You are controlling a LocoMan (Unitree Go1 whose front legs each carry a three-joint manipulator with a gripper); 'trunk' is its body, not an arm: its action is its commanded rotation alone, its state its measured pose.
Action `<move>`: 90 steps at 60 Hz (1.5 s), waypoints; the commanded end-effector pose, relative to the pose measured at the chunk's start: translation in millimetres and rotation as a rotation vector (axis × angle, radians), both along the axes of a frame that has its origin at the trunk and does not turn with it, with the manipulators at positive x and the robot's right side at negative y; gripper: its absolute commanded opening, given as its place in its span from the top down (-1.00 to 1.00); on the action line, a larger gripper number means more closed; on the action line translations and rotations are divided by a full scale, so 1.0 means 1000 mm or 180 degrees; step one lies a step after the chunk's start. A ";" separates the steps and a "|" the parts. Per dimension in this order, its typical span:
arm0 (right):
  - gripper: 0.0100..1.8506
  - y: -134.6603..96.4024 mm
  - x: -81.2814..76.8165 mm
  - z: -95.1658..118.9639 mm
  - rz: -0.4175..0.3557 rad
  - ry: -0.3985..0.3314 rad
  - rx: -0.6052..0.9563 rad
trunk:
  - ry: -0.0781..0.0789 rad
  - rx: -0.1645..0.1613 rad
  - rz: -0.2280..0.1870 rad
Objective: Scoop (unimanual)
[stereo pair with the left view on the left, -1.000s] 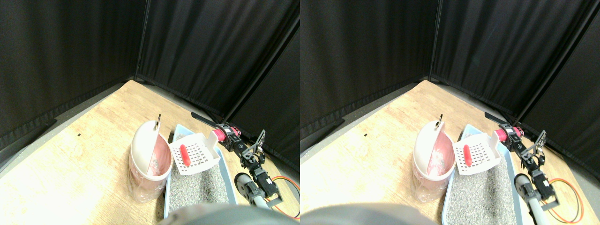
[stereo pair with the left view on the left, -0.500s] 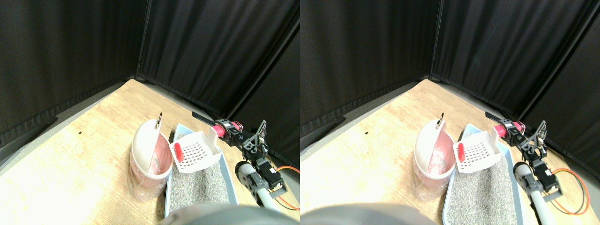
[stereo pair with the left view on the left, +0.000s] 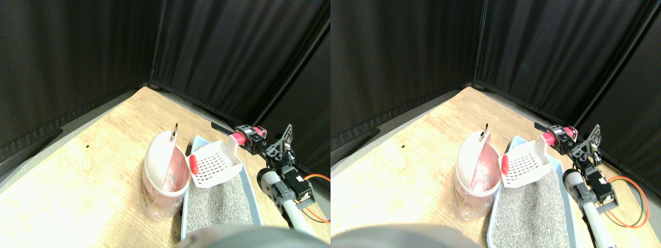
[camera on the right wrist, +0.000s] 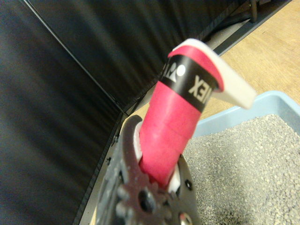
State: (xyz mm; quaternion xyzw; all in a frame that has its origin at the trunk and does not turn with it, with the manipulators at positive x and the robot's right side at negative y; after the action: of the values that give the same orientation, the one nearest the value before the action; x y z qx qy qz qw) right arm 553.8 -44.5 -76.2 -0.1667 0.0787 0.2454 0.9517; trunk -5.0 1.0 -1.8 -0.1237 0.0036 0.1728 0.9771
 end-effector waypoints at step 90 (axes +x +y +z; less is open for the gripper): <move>0.88 0.002 0.008 0.025 0.0072 -0.0895 0.0430 | 0.0078 -0.0016 -0.0014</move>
State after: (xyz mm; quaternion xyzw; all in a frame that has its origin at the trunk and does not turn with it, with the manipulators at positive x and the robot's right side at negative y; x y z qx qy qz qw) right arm 562.2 -45.7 -58.5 -0.1504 -0.0488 0.2314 0.9599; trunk -4.9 -0.1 -2.6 -0.1228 0.0067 0.1692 0.9779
